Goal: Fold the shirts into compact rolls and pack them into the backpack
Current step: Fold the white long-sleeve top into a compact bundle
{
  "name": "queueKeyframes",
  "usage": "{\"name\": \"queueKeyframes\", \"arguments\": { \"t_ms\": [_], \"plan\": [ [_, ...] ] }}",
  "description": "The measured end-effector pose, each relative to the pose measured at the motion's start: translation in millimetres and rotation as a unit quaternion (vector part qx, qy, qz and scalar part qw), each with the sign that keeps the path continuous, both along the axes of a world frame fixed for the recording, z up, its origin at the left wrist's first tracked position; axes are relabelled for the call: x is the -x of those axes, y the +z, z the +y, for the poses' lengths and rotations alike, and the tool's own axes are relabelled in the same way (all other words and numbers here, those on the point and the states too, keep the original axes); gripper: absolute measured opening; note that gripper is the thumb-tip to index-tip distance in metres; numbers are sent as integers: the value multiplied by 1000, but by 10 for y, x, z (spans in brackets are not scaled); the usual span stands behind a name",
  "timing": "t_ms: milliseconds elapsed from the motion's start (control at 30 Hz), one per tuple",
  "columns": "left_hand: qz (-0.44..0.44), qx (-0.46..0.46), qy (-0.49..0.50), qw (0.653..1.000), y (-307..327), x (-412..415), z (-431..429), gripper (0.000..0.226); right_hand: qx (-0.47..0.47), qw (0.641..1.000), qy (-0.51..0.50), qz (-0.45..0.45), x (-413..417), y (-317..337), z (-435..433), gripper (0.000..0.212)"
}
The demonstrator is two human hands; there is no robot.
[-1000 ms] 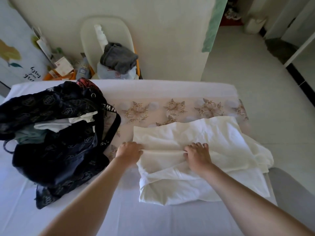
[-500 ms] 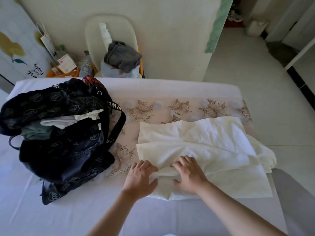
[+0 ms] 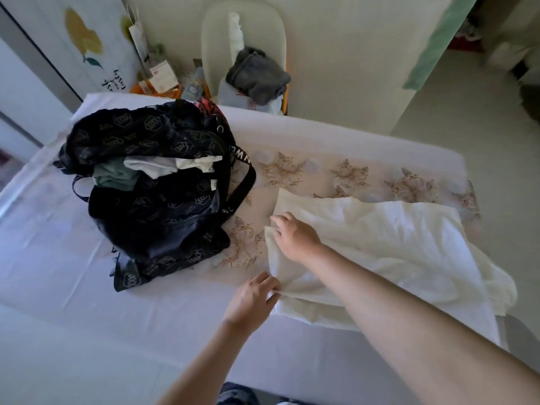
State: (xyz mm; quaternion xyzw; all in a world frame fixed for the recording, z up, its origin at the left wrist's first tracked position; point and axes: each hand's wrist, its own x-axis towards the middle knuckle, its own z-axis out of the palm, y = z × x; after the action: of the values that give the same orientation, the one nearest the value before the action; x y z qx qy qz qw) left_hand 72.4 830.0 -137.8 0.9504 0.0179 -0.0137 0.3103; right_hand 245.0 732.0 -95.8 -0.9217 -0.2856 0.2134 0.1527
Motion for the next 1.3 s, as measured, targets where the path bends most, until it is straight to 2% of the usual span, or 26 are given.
{"name": "queueKeyframes", "arguments": {
  "t_ms": [67,133,233,333,367,433,533,600,667,733,800,867,967,1000,1100,1133,1167,1233,1267,1300],
  "plan": [
    [6,7,13,1000,10,3,24,4,75,997,17,-1,-64,-80,221,40],
    [-23,14,35,999,39,23,51,5,119,993,16,-23,-113,-144,329,27],
    [-96,13,117,988,39,114,96,17,72,994,-74,-33,-282,-176,414,24],
    [-87,-22,198,976,-69,245,208,20,14,989,-144,-33,-380,-183,483,20],
    [-63,-36,197,978,-130,284,256,15,4,991,-135,-25,-364,-187,505,19],
    [-20,-62,134,989,-199,343,355,4,-29,994,-101,25,-281,-222,534,19],
    [-36,-87,17,995,-138,303,462,16,-103,985,-91,102,-99,-231,423,44],
    [-77,-72,19,994,-33,172,466,17,-177,974,-120,70,9,-235,189,44],
    [-104,-61,22,992,41,-42,391,17,-216,965,-149,-25,112,-289,-176,39],
    [-107,-58,2,993,60,-328,265,21,-177,961,-188,-100,160,-333,-630,32],
    [-75,-59,-24,995,47,-647,116,38,-92,961,-230,-120,198,-326,-1118,24],
    [-25,-68,-56,996,54,-933,-21,50,22,967,-232,-107,239,-309,-1567,25],
    [44,-137,-113,983,33,-1264,-159,45,155,968,-195,-15,307,-267,-2028,40],
    [72,-177,-135,972,33,-1350,-174,42,174,968,-180,3,326,-231,-2118,39],
    [115,-307,-212,920,96,-1577,-158,32,153,974,-165,-32,293,-168,-2288,14],
    [101,-313,-221,918,140,-1640,-146,29,123,974,-186,-36,262,-143,-2317,27],
    [79,-297,-218,927,195,-1698,-133,26,79,972,-220,-18,223,-95,-2328,34],
    [37,-183,-138,973,332,-1790,-113,19,10,957,-289,11,70,14,-2348,22],
    [26,-129,-87,987,374,-1836,-113,16,5,952,-305,-11,-30,66,-2368,9],
    [13,-94,-52,994,382,-1885,-127,13,12,949,-309,-54,-123,120,-2389,9]
  ]
}}
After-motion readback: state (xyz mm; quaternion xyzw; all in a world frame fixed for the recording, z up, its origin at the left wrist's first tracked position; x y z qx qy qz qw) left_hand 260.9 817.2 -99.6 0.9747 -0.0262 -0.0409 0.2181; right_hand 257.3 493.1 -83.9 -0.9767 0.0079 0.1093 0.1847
